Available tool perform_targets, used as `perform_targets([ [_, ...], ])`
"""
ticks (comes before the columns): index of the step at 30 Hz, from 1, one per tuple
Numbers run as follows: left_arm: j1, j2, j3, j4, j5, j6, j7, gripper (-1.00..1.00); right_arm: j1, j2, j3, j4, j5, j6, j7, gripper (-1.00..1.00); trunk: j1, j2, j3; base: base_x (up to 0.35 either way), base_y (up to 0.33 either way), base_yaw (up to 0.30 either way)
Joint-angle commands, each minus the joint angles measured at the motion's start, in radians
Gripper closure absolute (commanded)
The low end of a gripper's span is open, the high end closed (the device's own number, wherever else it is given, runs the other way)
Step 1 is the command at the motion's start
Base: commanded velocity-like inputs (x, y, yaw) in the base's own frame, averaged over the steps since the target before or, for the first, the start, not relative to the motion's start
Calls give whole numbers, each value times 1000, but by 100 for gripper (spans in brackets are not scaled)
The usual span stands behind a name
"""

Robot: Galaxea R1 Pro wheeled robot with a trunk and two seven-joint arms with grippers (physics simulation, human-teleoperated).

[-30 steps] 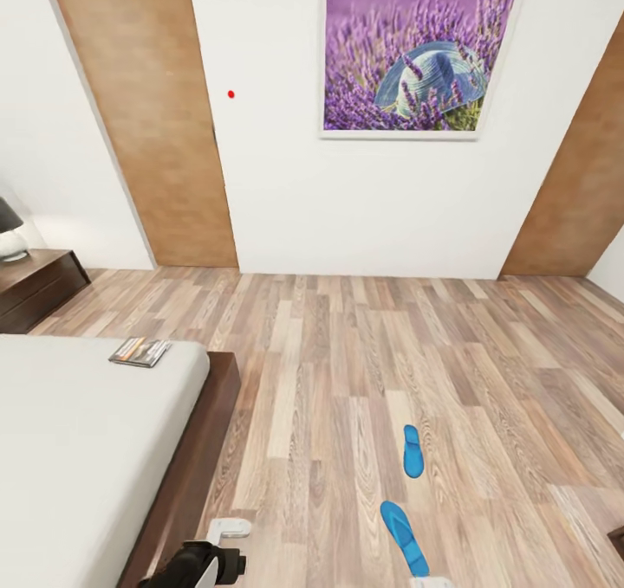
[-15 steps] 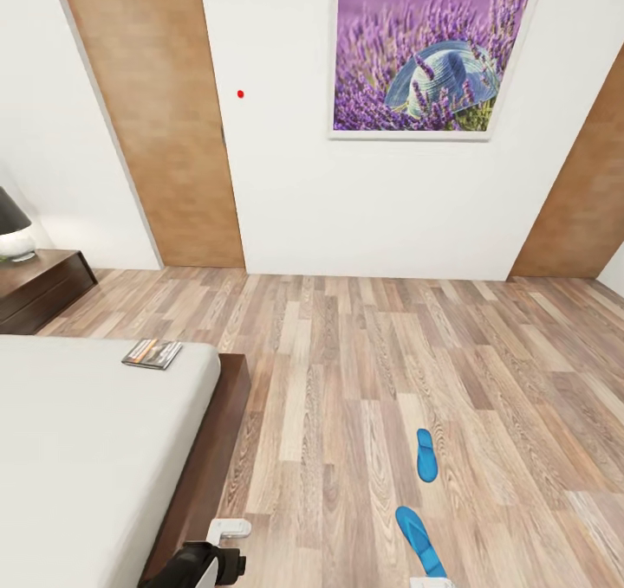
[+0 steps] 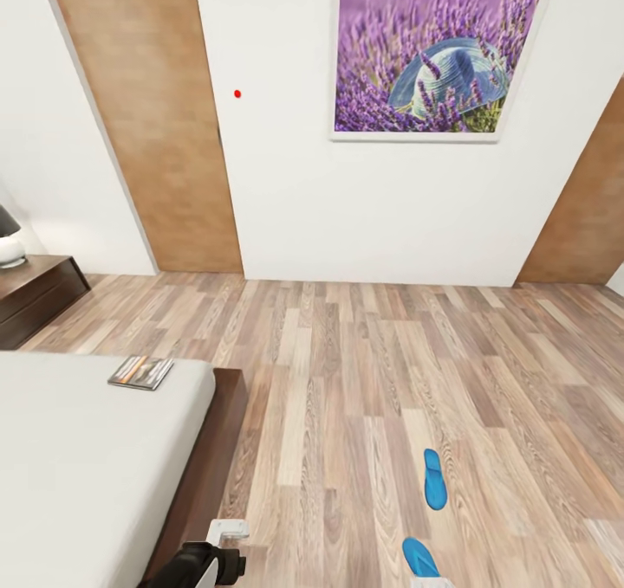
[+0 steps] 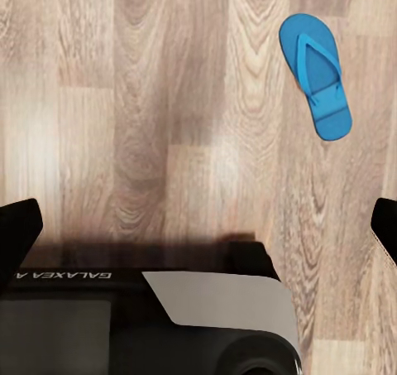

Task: In the bedroom, move the book from the bed onto either nightstand, and place the two sandals side by side next to the bed.

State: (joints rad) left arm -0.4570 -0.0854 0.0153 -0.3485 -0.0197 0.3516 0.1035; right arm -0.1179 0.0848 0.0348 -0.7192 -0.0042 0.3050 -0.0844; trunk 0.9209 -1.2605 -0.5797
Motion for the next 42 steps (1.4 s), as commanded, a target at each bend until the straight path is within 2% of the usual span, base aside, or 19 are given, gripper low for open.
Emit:
perform_targets([
  [1, 0, 0, 2, -2, -2, 6, 2, -100, 0, 0, 4, -1, 0, 6, -6, -100, 1, 0, -1, 332, -14, 0],
  [13, 0, 0, 0, -1, -2, 6, 2, -100, 0, 1, 4, 0, 0, 6, -6, -100, 1, 0, -1, 335, -80, -6],
  [24, 0, 0, 1, -1, -3, 6, 2, -100, 0, 0, 4, -1, 0, 6, -6, -100, 1, 0, -1, 305, -89, -144],
  [36, 0, 0, 2, -1, -1, -9, 2, -100, 0, 0, 4, -1, 0, 6, -6, -100, 1, 0, -1, 41, -12, -15],
  [42, 0, 0, 1, 0, -1, -14, 2, -100, 0, 0, 4, 0, 0, 6, -6, -100, 1, 0, -1, -211, -1, -1],
])
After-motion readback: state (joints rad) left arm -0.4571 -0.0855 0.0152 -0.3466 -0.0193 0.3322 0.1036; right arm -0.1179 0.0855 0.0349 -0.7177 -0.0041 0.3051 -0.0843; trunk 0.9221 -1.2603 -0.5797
